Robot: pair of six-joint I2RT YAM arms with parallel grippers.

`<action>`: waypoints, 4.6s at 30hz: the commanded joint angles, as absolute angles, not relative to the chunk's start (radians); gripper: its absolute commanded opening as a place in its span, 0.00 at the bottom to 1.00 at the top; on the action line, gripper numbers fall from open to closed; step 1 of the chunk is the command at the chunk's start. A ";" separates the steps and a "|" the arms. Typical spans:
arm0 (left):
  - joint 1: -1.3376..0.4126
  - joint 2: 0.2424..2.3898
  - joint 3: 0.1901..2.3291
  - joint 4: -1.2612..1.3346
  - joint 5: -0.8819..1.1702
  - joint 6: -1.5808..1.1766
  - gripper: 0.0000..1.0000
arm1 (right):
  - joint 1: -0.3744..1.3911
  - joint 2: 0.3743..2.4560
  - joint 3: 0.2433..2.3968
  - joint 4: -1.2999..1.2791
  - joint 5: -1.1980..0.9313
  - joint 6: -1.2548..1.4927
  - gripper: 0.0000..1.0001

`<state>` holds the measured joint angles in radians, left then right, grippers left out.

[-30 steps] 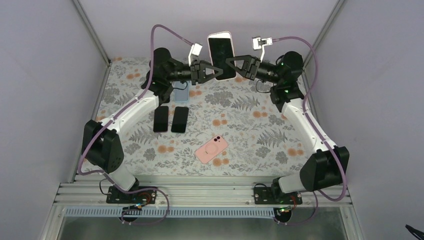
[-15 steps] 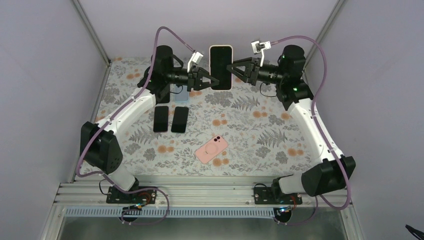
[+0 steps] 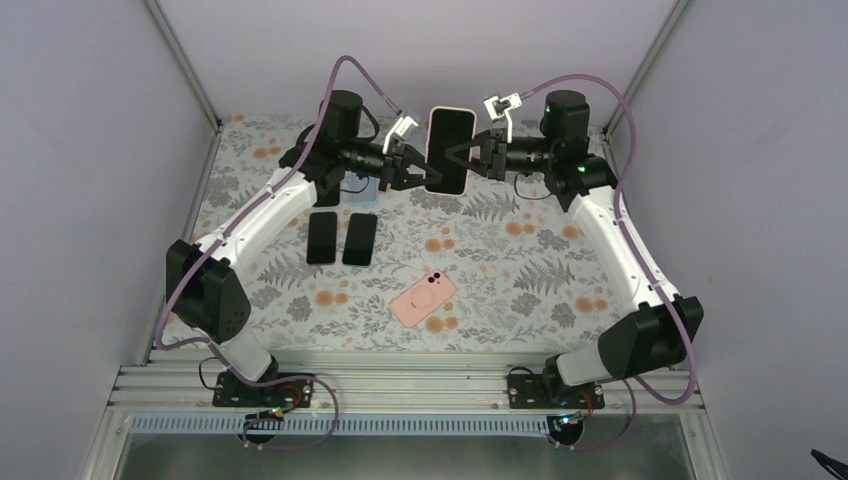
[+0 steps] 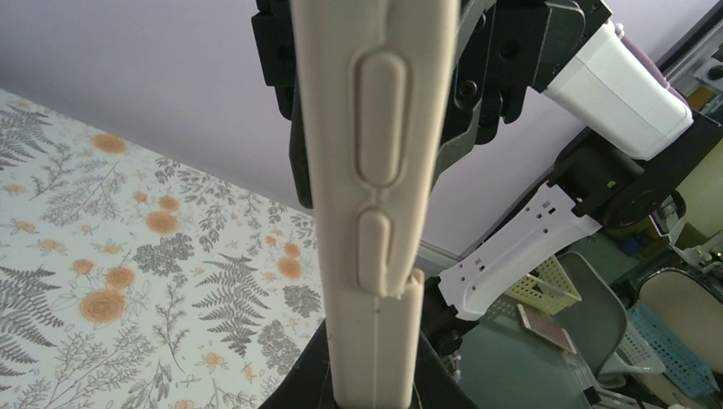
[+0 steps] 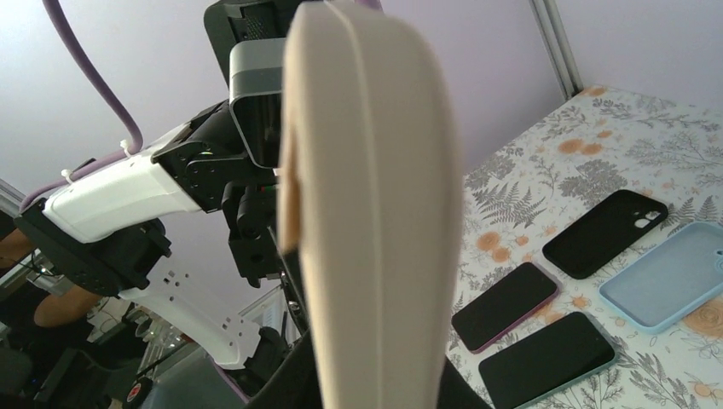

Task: Take the phone out of the phone case
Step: Pick up the phone at the center of the board, then remove the phone case from the phone.

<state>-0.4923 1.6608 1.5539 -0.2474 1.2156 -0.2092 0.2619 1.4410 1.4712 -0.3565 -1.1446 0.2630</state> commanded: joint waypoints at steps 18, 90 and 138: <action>-0.465 1.619 1.624 -0.322 1.182 -0.076 0.32 | 0.238 1.435 1.525 -0.277 -1.261 0.366 0.04; -0.466 1.675 1.549 -0.205 0.967 -0.266 0.18 | 0.255 1.348 1.379 0.169 -1.490 0.717 0.04; -0.492 1.684 1.543 0.257 1.296 -0.641 0.04 | 0.329 1.395 1.337 -0.068 -1.545 0.523 0.04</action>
